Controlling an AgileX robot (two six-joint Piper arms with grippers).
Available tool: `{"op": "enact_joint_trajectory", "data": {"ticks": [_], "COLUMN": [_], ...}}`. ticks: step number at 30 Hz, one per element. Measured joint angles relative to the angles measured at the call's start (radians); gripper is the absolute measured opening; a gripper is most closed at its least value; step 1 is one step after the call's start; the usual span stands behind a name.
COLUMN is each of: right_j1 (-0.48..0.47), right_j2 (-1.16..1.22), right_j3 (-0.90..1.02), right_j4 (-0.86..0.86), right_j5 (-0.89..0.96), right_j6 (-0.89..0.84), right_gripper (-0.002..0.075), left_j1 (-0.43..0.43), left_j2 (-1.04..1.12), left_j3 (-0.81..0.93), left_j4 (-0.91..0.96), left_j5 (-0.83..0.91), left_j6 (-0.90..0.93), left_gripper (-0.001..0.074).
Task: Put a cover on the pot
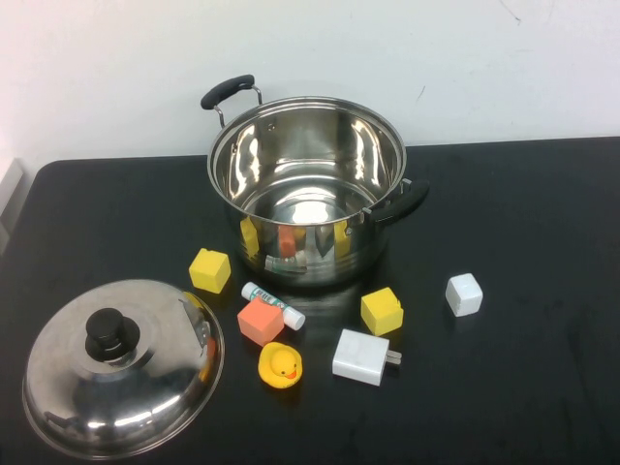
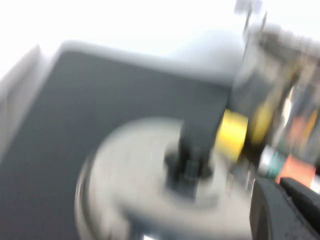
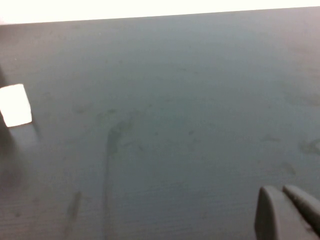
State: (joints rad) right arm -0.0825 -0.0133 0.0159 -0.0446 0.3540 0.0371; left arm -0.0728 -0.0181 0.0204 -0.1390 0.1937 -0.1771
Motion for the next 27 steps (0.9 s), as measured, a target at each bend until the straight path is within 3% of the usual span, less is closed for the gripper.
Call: {"op": "enact_joint_trajectory", "data": {"ticks": [10, 18, 20, 25, 27], "right_j1": [0.0, 0.0, 0.0, 0.0, 0.0], "right_j2": [0.0, 0.0, 0.0, 0.0, 0.0], "right_j3": [0.0, 0.0, 0.0, 0.0, 0.0], "right_j4": [0.0, 0.0, 0.0, 0.0, 0.0], "right_j5": [0.0, 0.0, 0.0, 0.0, 0.0], "right_j6": [0.0, 0.0, 0.0, 0.0, 0.0], "right_gripper": [-0.0002, -0.0002, -0.0002, -0.0002, -0.0002], "left_j1": [0.0, 0.0, 0.0, 0.0, 0.0], "left_j2": [0.0, 0.0, 0.0, 0.013, 0.055], "left_j3": [0.0, 0.0, -0.012, -0.265, -0.364], "left_j4": [-0.006, -0.011, -0.014, -0.016, -0.012], "left_j5": [-0.616, -0.966, -0.948, -0.52, -0.446], "left_j6": [-0.002, -0.035, -0.039, 0.036, 0.107], "left_gripper": [-0.0001, -0.0001, -0.0001, -0.0001, -0.0001]}}
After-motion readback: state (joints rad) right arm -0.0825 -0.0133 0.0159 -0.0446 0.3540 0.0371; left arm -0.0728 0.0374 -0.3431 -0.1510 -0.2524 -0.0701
